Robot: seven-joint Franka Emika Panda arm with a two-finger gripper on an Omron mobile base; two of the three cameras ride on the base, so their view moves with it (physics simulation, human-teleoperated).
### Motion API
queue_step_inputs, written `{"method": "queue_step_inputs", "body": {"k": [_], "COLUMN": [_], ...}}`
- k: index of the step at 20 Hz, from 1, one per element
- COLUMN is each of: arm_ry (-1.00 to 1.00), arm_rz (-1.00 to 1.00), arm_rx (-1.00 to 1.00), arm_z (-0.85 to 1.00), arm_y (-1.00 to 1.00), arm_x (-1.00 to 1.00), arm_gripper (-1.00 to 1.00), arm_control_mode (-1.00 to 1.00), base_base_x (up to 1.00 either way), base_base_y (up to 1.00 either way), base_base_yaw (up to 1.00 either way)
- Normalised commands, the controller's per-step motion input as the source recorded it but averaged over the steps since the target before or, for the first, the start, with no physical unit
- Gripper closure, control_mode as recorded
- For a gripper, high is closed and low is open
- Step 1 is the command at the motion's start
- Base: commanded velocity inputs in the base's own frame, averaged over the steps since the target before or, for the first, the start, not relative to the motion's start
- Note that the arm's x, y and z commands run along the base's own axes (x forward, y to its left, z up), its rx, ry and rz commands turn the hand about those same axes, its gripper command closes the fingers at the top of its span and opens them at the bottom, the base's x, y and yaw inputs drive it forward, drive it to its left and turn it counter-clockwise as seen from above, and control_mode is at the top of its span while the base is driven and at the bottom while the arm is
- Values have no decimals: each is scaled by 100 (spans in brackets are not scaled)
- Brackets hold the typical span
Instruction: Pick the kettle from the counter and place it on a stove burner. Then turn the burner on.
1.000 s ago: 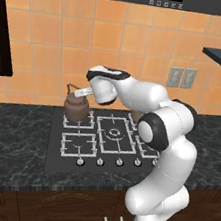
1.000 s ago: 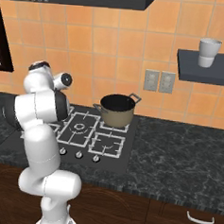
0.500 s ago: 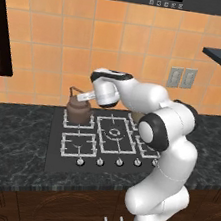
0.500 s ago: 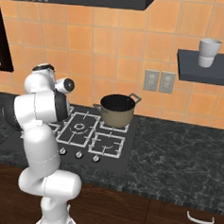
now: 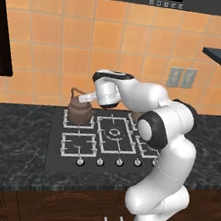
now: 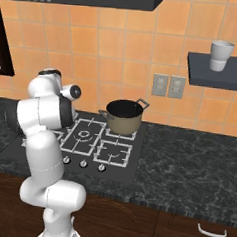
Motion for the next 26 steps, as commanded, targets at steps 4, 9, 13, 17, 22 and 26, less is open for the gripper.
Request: {"method": "queue_step_inputs", "body": {"k": [4,9,13,17,22,26], "arm_ry": [0,-8,-6,0,0,0], "arm_rz": [0,0,0,0,0,0], "arm_rx": [0,0,0,0,0,0], "arm_z": [-29,0,7,-8,0,0], "arm_y": [0,0,0,0,0,0], "arm_x": [0,1,8,1,0,0], "arm_gripper": [100,100,100,100,-100,-100], "arm_control_mode": [-100,-100,-100,-100,-100,-100], "base_base_x": [0,0,0,0,0,0], "base_base_y": [0,0,0,0,0,0], "base_base_yaw": [0,0,0,0,0,0]}}
